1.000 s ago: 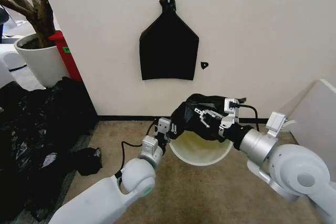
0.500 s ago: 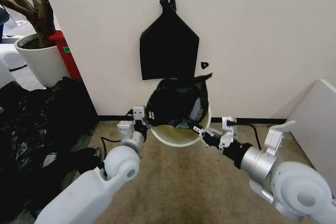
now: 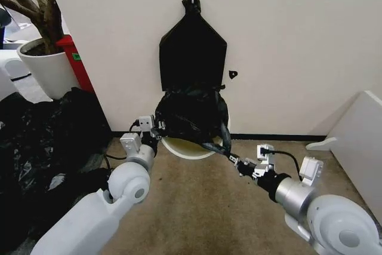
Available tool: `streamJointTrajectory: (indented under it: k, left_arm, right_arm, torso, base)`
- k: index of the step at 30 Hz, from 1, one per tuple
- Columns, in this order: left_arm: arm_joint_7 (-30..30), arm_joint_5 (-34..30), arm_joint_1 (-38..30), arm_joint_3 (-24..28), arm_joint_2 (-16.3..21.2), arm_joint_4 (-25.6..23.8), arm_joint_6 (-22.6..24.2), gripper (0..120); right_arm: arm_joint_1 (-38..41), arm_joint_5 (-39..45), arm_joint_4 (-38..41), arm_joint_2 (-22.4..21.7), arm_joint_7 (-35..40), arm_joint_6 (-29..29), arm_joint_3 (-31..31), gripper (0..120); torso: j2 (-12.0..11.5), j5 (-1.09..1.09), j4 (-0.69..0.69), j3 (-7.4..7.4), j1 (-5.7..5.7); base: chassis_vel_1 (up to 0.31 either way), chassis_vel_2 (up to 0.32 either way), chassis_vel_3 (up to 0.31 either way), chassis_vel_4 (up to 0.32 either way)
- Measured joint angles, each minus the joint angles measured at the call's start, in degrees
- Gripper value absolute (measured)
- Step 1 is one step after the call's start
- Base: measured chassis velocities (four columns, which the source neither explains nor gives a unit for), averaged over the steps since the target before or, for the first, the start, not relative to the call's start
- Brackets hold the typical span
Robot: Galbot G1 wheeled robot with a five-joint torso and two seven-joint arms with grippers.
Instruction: Place the garbage bag over the trash bin.
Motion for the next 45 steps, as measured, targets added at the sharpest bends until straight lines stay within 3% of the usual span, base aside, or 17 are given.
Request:
streamJointTrajectory:
  k: [6, 12, 16, 18, 22, 24, 26, 27, 38, 45]
  left_arm:
    - [-0.2, -0.7, -0.1, 0.1, 0.4, -1.1, -0.1, 1]
    - [0.1, 3.0, -0.2, -0.4, 0.3, 0.3, -1.2, 1]
    - [0.3, 5.8, -0.2, -0.7, 0.3, 0.9, -1.6, 1]
    - [1.0, 8.8, -0.4, -0.7, 0.3, 1.8, -2.2, 1]
    - [1.6, 11.2, -0.9, 0.3, 0.3, 2.2, -2.5, 1]
    - [1.6, 11.7, -1.5, 1.2, 0.2, 2.6, -2.5, 1]
    - [1.6, 11.8, -2.0, 1.7, 0.2, 2.9, -2.5, 1]
    - [1.7, 12.0, -2.5, 2.2, 0.2, 3.2, -2.5, 1]
    - [2.2, 12.9, -4.0, 5.5, -0.2, 3.5, -2.7, 1]
    - [2.4, 13.0, -4.0, 5.6, -0.2, 2.7, -2.7, 1]
  right_arm:
    - [-0.2, -0.7, -1.2, 1.7, 2.6, -1.9, -0.8, 0]
    - [0.0, -0.8, 1.7, 0.5, 16.3, -10.7, 1.0, 0]
    - [0.6, -0.7, 2.0, -0.2, 20.9, -12.4, 2.1, 13]
    - [2.7, 0.1, 2.0, -0.9, 22.2, -9.4, 2.9, 23]
    - [4.9, -0.7, 2.0, -0.8, 15.8, -4.8, 2.9, 36]
    - [4.9, -4.7, 2.0, 1.4, 7.6, -3.2, 0.8, 47]
    - [4.8, -4.9, 2.1, 2.5, 6.4, -3.0, 0.2, 49]
    - [4.9, -4.4, 2.1, 4.1, 5.6, -3.0, -0.5, 56]
    - [6.8, -2.6, 1.6, 14.3, 5.6, -4.0, -3.7, 97]
    - [6.3, -4.9, -1.3, 16.7, 7.3, -4.6, -4.8, 100]
  torso:
    - [0.0, 0.02, 0.00, 0.00, 0.00]
    - [0.0, -0.02, 0.01, 0.00, 0.00]
    - [0.0, 0.01, -0.01, 0.00, 0.00]
    - [0.0, 0.00, 0.01, 0.00, 0.00]
    - [0.0, -0.01, 0.03, 0.01, 0.00]
    - [0.0, -0.01, 0.02, 0.00, 0.00]
    - [0.0, 0.01, 0.01, 0.00, 0.00]
    - [0.0, 0.01, 0.00, 0.00, 0.00]
    - [0.0, -0.01, 0.00, 0.00, 0.00]
    - [0.0, 0.00, 0.01, 0.01, 0.00]
  base:
    - [0.000, 0.000, 0.000, 0.000]
    - [0.000, 0.000, 0.000, 0.000]
    - [0.000, 0.000, 0.000, 0.000]
    - [0.000, 0.000, 0.000, 0.000]
    - [0.000, 0.000, 0.000, 0.000]
    - [0.000, 0.000, 0.000, 0.000]
    - [0.000, 0.000, 0.000, 0.000]
    - [0.000, 0.000, 0.000, 0.000]
    - [0.000, 0.000, 0.000, 0.000]
    - [0.000, 0.000, 0.000, 0.000]
